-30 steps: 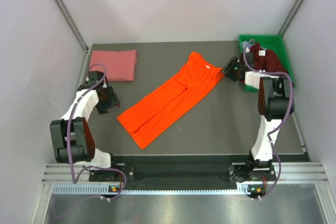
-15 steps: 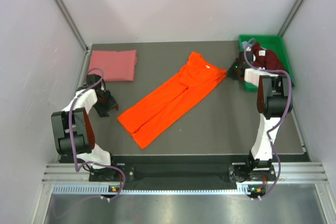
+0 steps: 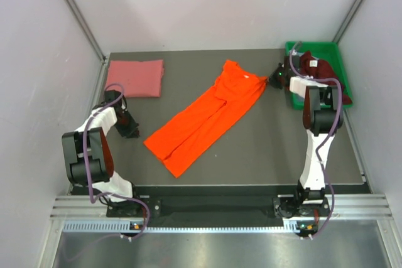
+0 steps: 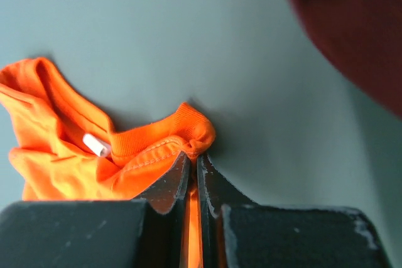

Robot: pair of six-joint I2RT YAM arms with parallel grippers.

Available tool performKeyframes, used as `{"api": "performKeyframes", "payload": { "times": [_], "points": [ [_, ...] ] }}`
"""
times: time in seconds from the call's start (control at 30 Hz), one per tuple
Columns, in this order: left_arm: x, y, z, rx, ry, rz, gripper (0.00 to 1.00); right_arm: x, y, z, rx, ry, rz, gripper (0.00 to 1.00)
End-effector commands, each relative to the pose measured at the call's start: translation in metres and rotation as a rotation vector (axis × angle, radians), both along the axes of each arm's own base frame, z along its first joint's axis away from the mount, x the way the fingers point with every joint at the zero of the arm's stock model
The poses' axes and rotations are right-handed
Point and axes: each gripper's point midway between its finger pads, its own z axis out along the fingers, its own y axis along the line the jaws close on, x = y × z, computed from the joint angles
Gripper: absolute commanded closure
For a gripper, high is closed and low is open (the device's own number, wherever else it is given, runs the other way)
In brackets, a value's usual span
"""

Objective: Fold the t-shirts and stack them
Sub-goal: Fold the tshirt

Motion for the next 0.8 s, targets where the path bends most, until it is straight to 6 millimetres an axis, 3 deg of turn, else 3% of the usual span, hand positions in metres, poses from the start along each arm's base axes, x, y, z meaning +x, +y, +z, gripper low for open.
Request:
{"api": "performKeyframes", "payload": {
  "times": [0.0,0.13,0.3,0.33,0.37,0.5,0.53,0.57,0.7,0.77],
  "points": [
    [0.009,-0.013,0.014,-0.081,-0.095,0.035,0.83,0.033,0.013,0.024,0.059,-0.113,0.057,1.00],
    [0.018,-0.032,0.033,-0.157,-0.183,-0.032,0.72,0.054,0.022,0.035,0.117,-0.172,0.087,1.00],
    [0.020,-0.052,0.035,-0.228,-0.220,-0.159,0.55,0.086,0.024,0.046,0.145,-0.222,0.074,1.00],
    [0.019,-0.057,0.032,-0.235,-0.214,-0.186,0.54,0.095,0.024,0.059,0.147,-0.253,0.074,1.00],
    [0.017,-0.060,0.026,-0.241,-0.199,-0.213,0.54,0.100,0.025,0.052,0.156,-0.245,0.068,0.99],
    [0.008,-0.077,0.008,-0.319,-0.137,-0.275,0.52,0.120,0.025,0.055,0.170,-0.268,0.057,0.97],
    [0.006,-0.084,0.006,-0.337,-0.126,-0.294,0.52,0.128,0.024,0.067,0.166,-0.293,0.051,0.97],
    [0.005,-0.088,0.006,-0.344,-0.124,-0.312,0.51,0.129,0.001,0.053,0.164,-0.262,0.013,0.96],
    [0.001,-0.113,0.008,-0.374,-0.116,-0.387,0.50,0.132,-0.004,0.053,0.175,-0.271,-0.003,0.91],
    [-0.002,-0.123,0.008,-0.384,-0.112,-0.415,0.47,0.131,-0.006,0.058,0.178,-0.274,0.003,0.82]
  ]
}}
